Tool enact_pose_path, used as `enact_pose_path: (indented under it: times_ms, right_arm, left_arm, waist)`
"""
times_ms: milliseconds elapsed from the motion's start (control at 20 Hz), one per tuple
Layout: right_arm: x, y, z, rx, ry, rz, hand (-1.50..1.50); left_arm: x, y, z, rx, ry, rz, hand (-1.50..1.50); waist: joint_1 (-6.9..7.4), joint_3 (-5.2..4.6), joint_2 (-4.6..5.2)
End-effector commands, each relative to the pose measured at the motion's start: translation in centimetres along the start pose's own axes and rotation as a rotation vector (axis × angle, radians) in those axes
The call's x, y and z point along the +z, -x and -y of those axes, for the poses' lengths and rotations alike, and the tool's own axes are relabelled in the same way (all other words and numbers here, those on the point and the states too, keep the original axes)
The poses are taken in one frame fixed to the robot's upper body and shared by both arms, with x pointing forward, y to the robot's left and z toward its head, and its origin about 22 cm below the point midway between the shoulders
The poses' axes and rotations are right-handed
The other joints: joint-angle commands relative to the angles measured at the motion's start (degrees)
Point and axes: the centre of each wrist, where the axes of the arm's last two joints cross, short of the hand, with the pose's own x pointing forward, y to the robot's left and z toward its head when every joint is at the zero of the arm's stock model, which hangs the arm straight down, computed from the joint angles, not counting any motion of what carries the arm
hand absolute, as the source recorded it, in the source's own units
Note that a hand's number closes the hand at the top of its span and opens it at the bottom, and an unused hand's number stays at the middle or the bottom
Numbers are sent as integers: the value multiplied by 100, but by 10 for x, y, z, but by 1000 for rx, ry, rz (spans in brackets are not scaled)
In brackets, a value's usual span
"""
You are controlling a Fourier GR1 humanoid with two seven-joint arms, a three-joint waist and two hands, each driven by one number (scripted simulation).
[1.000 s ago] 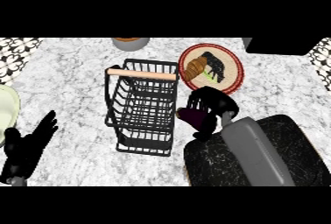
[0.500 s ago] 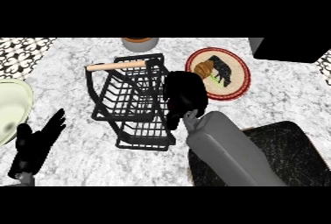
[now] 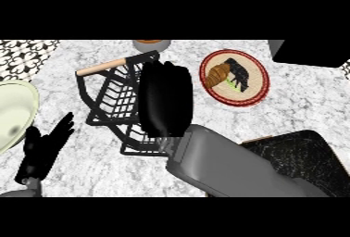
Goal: Pick the eggplant from the tray and place it in the tiered basket
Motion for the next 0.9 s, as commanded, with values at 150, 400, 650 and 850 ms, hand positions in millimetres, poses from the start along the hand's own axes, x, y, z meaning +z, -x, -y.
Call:
enact_pose_path:
  times_ms: [150, 400, 650, 850]
  right_arm:
    - [14, -35, 24, -95, 172, -155, 150]
    - [11, -47, 29, -117, 245, -167, 150]
    - [-5, -54, 31, -77, 291, -194, 150]
    - [-16, -57, 30, -116, 325, -206, 150]
  left_arm:
    - [-5, -7, 1, 3, 5, 26, 0]
    - [-8, -10, -5, -14, 7, 34, 0]
    - [-8, -6, -3, 8, 0, 35, 0]
    - [-10, -15, 7, -2, 13, 67, 0]
  waist:
    - [83, 10, 120]
    - [96, 18, 216]
    - [39, 25, 270]
    - [117, 34, 320]
